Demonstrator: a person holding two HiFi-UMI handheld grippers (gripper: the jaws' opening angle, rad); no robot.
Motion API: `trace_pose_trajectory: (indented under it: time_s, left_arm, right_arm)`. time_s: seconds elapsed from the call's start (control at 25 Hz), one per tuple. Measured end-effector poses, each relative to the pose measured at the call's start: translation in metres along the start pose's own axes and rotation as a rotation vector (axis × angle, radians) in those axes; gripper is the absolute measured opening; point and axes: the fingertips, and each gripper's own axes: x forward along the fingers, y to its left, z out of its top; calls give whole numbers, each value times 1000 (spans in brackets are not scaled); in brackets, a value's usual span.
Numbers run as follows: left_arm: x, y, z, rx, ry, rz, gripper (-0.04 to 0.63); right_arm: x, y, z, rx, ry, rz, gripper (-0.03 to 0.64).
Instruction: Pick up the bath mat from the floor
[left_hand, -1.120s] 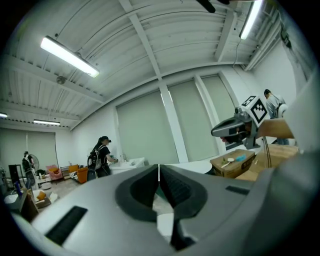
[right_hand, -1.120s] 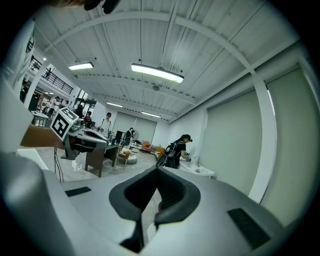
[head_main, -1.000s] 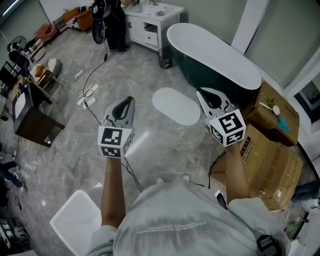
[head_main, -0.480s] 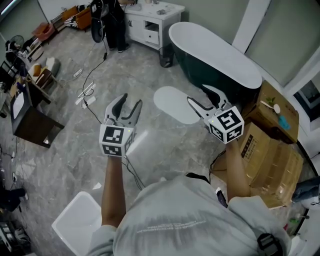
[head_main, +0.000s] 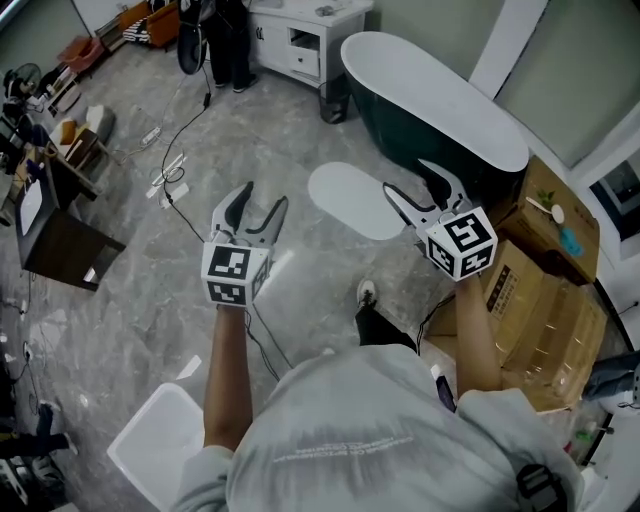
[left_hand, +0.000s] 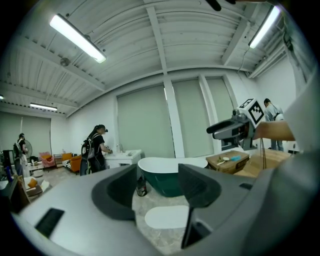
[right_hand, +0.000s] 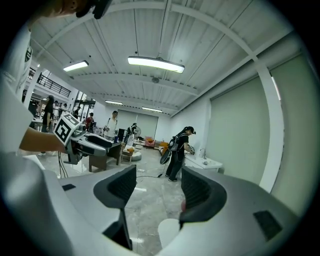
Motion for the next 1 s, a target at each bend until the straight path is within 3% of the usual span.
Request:
trace_pose_trajectory:
  time_s: [0.24,0.52,1.0]
  left_arm:
    - [47,16,-21,-8,61,0,244]
    - [151,44,-47,-24,152,7,244]
    - [352,107,-102,-184,327,52,244]
  right_arm:
    - [42,-32,-21,9,23,22,278]
    - [118,-114,-60,43,41,47,278]
    - [277,-265,-150,133,200,134,278]
